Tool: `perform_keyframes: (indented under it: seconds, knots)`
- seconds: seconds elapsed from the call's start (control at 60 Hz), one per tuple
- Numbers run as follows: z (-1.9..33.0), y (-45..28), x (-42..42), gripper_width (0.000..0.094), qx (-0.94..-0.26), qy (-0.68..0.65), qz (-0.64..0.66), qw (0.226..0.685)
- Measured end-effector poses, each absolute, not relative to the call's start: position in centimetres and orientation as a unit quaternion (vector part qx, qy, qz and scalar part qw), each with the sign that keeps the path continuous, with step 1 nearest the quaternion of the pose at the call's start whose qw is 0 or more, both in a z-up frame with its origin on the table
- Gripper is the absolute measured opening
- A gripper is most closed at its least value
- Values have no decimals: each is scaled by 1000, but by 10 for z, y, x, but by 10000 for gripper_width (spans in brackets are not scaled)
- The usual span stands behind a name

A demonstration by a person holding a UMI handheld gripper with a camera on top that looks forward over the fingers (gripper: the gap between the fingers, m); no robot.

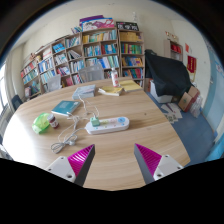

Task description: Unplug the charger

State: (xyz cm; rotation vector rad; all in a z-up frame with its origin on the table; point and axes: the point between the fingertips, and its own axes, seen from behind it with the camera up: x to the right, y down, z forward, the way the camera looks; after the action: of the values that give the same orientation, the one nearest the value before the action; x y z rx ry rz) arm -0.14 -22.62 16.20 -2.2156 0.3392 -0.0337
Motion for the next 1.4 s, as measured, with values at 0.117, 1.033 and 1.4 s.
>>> perform_keyframes:
  seconds: [0.117, 1.033, 1.4]
  knots:
    - [160, -204, -9, 832, -885, 122, -9, 449]
    - [28, 27, -49, 259, -888, 22, -14, 459]
    - [218, 37, -12, 246, -817, 26, -48, 574]
